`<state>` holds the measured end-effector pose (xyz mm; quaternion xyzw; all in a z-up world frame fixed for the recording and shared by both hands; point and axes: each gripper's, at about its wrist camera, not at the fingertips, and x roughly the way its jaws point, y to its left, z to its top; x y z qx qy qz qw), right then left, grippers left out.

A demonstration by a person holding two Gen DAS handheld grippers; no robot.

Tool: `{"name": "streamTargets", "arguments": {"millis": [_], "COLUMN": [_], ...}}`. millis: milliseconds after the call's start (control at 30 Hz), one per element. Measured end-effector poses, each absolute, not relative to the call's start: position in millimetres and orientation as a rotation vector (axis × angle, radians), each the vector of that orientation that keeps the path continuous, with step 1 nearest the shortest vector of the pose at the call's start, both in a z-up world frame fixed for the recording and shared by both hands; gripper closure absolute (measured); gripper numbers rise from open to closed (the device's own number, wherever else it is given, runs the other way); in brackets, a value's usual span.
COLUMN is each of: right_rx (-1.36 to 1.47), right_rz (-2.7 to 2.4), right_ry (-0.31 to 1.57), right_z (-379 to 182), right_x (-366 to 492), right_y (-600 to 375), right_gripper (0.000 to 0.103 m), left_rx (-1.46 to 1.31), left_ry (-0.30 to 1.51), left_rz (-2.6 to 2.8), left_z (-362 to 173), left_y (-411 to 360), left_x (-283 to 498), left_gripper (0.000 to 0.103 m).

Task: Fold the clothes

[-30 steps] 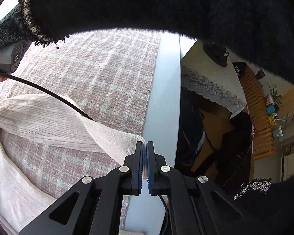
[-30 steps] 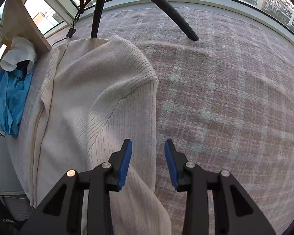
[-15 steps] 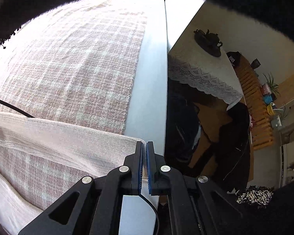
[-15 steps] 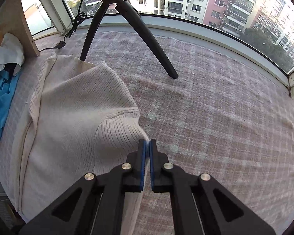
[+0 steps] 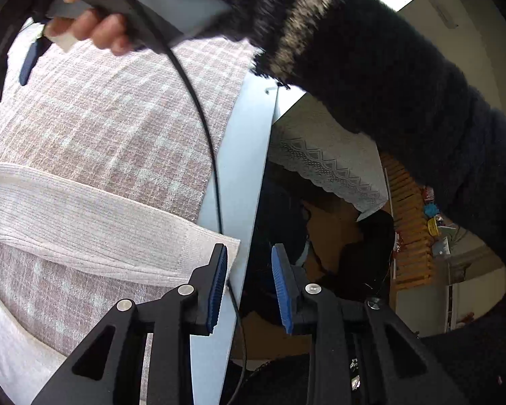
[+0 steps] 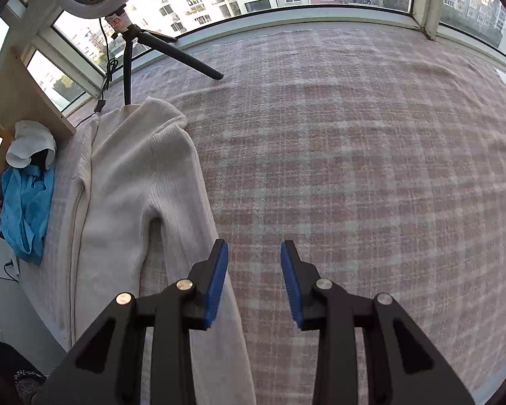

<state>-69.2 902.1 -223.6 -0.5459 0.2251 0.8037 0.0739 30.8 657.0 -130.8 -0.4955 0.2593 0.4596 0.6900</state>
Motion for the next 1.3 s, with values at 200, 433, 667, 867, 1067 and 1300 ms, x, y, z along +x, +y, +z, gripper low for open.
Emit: {"name": "streamTargets", "arguments": {"millis": [200, 433, 667, 867, 1067, 1300], "right_rx": [-1.524, -1.570, -1.567, -1.663, -1.596, -1.545], "right_rz": [2.256, 2.109, 2.104, 2.138, 2.180, 2.094], "right_ry": [0.800, 0.893, 0.873, 0.813, 0.642, 0.518], "right_z": [-237.0, -289.4, -303.0, -303.1, -257.9, -239.2], "right_x": [77.8, 143.2, 137.3, 119.5, 111.4, 118.4], "right_y": [871.5, 801.9, 785.9, 782.6, 814.0, 870.2], "right_gripper": [0.071, 0.071, 0.070, 0.096, 0.097, 0.097], "left_rx": [-1.085, -1.062, -1.007, -0.994, -1.016, -1.056], "left_ry": [0.629, 0.991, 1.062, 1.162, 1.126, 1.062], "left_rz": [1.213, 1.551, 1.544, 1.535, 1.496, 1.437], "left_z": [-116.9, -155.6, -185.8, -217.3, -214.6, -222.9], "left_y": [597.7, 606.7, 654.7, 676.6, 672.0, 664.0], "left_x": [-44.4, -185.2, -219.5, -228.6, -236.6, -233.9], "left_gripper": [0.076, 0.076, 0.076, 0.081, 0.098, 0.095]}}
